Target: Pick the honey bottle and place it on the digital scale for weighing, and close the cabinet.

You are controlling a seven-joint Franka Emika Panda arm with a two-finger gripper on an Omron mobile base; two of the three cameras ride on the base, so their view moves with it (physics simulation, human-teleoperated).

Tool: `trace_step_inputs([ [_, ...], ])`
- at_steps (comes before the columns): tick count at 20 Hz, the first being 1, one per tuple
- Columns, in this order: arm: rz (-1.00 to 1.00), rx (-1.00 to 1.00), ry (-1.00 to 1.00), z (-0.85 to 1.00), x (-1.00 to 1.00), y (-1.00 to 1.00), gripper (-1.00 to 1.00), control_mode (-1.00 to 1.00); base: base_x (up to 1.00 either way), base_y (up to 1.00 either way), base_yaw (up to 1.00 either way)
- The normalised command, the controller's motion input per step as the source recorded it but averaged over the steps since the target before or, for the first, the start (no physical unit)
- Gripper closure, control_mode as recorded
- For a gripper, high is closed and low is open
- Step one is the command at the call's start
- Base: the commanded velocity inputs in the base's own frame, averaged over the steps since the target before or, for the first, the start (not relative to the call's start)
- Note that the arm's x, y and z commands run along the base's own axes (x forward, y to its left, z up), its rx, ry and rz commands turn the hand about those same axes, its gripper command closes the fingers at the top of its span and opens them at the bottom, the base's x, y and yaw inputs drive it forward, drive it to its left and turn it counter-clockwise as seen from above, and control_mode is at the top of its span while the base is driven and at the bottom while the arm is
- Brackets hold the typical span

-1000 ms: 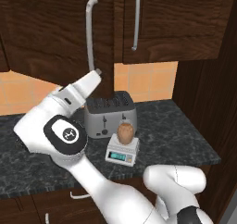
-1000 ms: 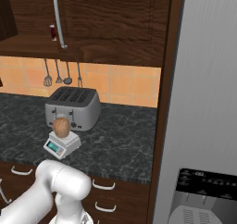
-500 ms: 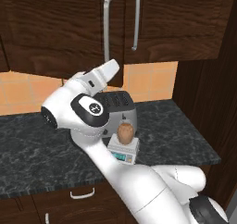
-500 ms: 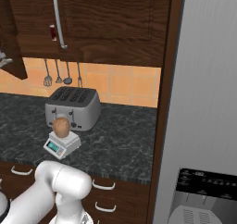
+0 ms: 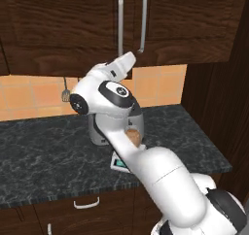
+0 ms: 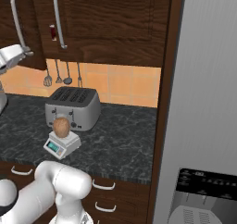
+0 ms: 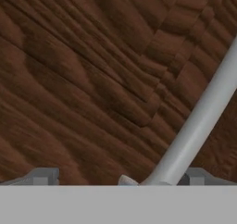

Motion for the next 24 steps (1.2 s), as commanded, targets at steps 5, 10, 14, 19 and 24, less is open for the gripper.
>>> trace_step_inputs([
  [5,0.00,0.00,0.00,-0.01,1.00,0.00,-1.00,-1.00,0.00,0.00,0.00],
  [10,0.01,0.00,0.00,-0.13,1.00,0.02,-1.00,-1.00,0.00,0.00,0.00],
  [14,0.02,0.00,0.00,-0.20,1.00,0.05,-1.00,-1.00,0.00,0.00,0.00],
  [19,0.02,0.00,-0.05,-0.18,0.96,-0.02,-1.00,-1.00,0.00,0.00,0.00],
  [24,0.04,0.00,0.00,-0.41,0.97,-0.22,-1.00,-1.00,0.00,0.00,0.00],
])
